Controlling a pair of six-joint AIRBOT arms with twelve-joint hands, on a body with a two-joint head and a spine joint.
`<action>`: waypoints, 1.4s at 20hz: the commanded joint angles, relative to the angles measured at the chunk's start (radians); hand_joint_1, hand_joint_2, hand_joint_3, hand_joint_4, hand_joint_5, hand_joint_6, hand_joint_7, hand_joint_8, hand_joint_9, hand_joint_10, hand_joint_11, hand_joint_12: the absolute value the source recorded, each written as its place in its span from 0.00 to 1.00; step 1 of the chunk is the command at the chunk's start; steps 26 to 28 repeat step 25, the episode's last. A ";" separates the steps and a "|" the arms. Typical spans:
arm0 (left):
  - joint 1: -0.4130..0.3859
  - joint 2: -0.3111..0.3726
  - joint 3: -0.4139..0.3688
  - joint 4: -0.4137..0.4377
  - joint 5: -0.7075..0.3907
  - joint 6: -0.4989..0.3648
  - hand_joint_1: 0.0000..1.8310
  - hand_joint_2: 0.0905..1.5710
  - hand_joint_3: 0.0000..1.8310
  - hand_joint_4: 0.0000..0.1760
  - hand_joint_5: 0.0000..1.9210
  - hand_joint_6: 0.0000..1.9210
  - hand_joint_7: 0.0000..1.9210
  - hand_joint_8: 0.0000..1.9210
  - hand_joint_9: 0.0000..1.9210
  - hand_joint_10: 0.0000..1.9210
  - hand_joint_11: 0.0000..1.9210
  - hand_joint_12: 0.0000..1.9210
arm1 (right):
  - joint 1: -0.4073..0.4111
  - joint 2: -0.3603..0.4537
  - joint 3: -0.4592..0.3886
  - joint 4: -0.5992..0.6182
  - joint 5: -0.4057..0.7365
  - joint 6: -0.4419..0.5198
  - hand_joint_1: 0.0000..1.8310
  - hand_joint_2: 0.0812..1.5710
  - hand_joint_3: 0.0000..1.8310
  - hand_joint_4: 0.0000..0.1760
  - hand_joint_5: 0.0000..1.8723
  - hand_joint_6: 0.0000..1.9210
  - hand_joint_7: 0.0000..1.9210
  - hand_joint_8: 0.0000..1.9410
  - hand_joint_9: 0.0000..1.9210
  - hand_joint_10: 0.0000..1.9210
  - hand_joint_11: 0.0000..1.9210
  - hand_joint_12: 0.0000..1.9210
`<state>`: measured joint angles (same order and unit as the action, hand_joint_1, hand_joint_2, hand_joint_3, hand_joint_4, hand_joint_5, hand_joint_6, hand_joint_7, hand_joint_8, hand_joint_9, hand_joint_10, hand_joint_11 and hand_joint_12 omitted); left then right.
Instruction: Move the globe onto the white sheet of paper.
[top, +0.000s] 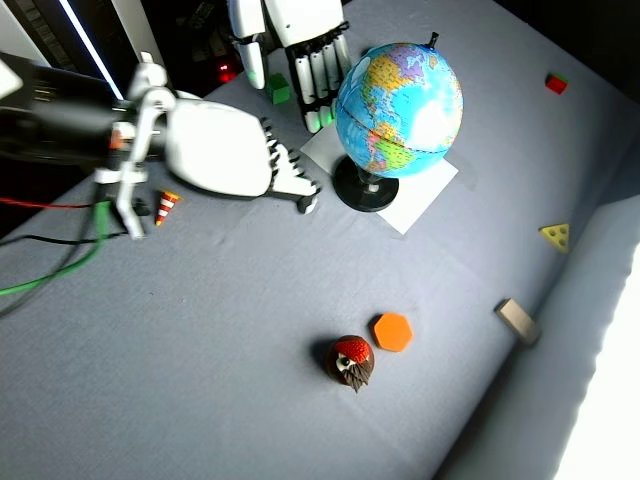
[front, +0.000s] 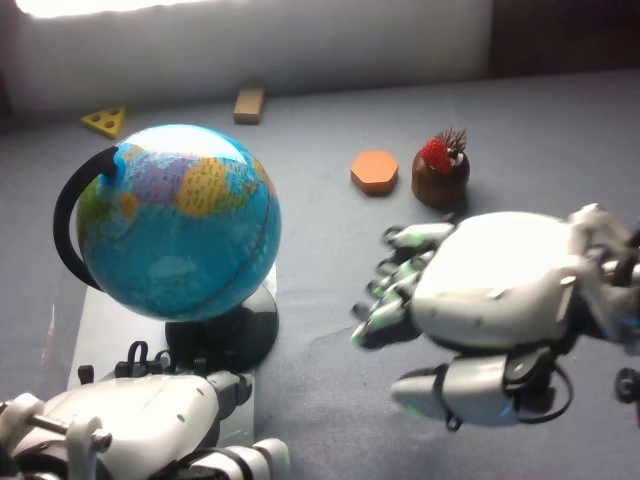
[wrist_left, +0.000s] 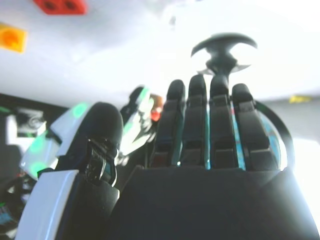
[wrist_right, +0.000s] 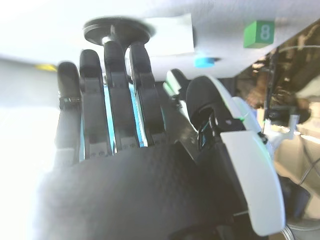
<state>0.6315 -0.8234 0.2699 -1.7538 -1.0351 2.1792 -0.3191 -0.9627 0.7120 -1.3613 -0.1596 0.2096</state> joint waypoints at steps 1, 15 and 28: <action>-0.028 -0.011 -0.004 0.019 -0.032 0.024 0.00 0.91 0.00 0.00 0.09 0.00 0.09 0.00 0.06 0.00 0.00 0.03 | 0.026 0.015 -0.041 -0.010 -0.089 0.012 0.00 0.93 0.00 0.00 0.24 0.00 0.23 0.00 0.20 0.00 0.00 0.53; -0.278 -0.111 -0.019 -0.232 -0.230 0.161 0.05 0.96 0.00 0.00 0.41 0.60 0.49 0.60 0.41 0.81 0.27 0.99 | 0.154 0.165 -0.278 -0.009 -0.359 0.158 0.01 0.92 0.00 0.00 0.45 0.78 0.49 0.75 0.40 0.89 0.35 1.00; -0.355 -0.128 -0.019 -0.242 -0.252 0.233 0.38 0.94 0.00 0.00 0.51 1.00 0.58 1.00 0.62 1.00 0.56 1.00 | 0.198 0.155 -0.297 -0.009 -0.362 0.171 0.36 0.94 0.00 0.00 0.51 1.00 0.58 1.00 0.60 1.00 0.61 1.00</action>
